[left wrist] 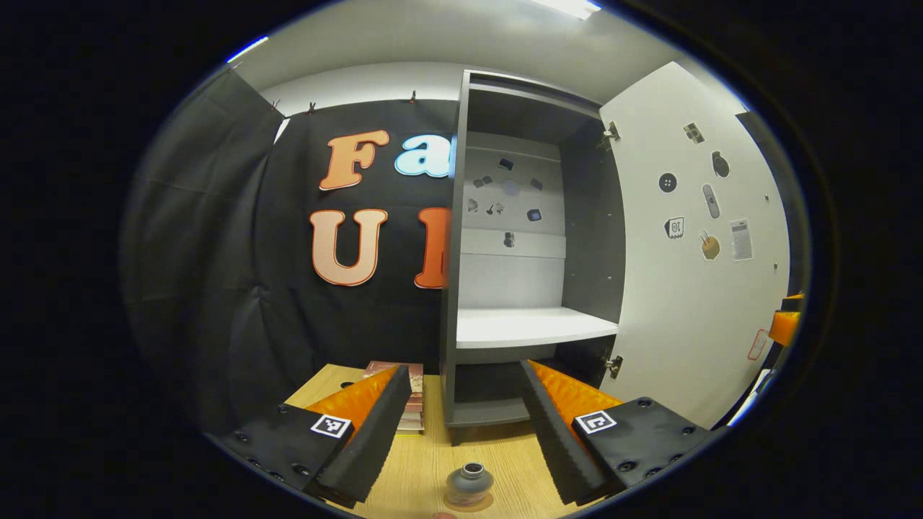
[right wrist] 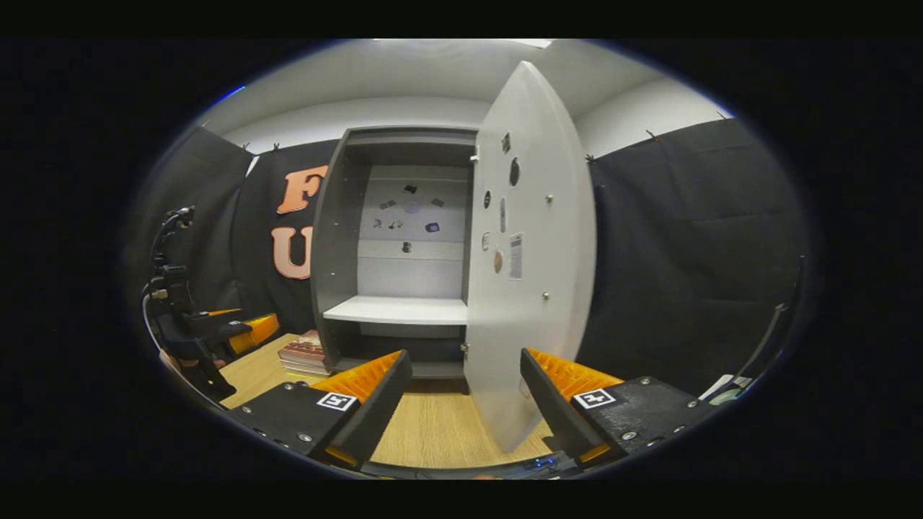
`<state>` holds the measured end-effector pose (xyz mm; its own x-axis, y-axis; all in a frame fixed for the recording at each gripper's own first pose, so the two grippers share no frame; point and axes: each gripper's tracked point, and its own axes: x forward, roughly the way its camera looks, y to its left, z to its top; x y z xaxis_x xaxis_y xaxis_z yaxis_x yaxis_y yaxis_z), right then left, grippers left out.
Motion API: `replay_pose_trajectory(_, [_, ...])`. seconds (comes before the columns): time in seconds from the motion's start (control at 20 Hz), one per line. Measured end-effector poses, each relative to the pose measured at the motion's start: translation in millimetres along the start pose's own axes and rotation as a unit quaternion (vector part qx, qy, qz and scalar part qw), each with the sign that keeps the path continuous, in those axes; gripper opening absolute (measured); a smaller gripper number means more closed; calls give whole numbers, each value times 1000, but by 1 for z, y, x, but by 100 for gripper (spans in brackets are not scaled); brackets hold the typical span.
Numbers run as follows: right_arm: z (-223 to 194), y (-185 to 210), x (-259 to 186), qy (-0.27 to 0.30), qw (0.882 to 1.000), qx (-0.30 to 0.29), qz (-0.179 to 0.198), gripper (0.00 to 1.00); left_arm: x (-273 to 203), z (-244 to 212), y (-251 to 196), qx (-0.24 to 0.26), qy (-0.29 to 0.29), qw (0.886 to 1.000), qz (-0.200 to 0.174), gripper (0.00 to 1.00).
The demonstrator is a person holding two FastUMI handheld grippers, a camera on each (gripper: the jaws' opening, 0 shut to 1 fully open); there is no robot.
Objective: Open the cabinet door with the right hand, grasp the bottle in the cabinet with the left hand and place it on the coaster, then close the cabinet door with the right hand.
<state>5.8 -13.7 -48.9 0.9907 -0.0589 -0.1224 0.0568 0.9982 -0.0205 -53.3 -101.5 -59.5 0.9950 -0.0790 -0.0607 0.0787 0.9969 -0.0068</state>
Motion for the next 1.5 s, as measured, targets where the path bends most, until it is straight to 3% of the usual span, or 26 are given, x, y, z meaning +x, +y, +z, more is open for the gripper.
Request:
replay_pose_trajectory(0.15, [7, -36, -14, -4, 1000, -7, -24, 94, -4, 8, -4, -1, -2, 1000, 0, 97])
replay_pose_trajectory(0.4, [14, -121, -20, 2, 993, -47, -109, 93, -8, 23, -11, 5, -13, 1000, 0, 97])
replay_pose_trajectory(0.55, [14, -143, -11, 10, 993, -32, -116, 94, -9, 30, -21, 8, -21, 1000, -8, 97])
replay_pose_trajectory(0.8, [13, -117, 16, 10, 999, 14, -38, 94, -14, 33, -26, 13, -20, 1000, -13, 97])
replay_pose_trajectory(1.1, [13, -98, 18, 21, 1000, 14, -5, 89, -16, 26, -14, -13, -9, 1000, 1, 97])
replay_pose_trajectory(1.5, [13, 8, 29, 36, 988, 69, 133, 89, -19, 26, 15, -5, -9, 999, 30, 97])
